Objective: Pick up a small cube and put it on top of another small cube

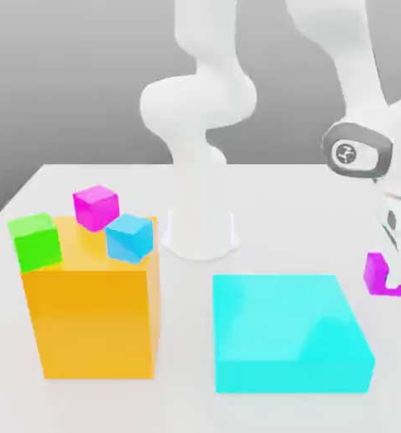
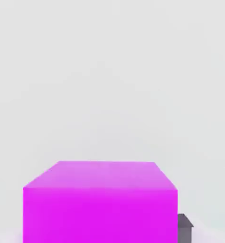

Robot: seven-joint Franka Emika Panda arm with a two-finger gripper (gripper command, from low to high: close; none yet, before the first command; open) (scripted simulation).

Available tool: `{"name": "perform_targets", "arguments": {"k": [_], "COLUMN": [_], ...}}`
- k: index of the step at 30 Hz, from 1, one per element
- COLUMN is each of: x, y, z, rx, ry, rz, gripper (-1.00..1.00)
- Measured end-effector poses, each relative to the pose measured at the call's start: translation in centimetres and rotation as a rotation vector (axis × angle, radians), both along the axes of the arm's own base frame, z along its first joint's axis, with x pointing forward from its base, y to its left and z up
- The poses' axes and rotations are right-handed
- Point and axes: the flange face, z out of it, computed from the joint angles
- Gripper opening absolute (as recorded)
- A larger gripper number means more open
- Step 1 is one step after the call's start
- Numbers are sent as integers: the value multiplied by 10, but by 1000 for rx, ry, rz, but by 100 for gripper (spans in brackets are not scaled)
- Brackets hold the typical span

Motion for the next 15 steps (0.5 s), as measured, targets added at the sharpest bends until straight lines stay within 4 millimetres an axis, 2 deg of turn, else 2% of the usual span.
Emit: {"name": "perform_targets", "arguments": {"k": [1, 4, 8, 11, 15], "x": [16, 46, 71, 73, 55], "y": [-20, -71, -154, -220, -305], "z": [12, 47, 94, 126, 165], "rx": [-7, -23, -36, -36, -23], "ry": [-7, -22, -31, -30, -20], "rz": [-54, -173, -361, -506, -698], "gripper": [-100, -100, -100, -100, -100]}}
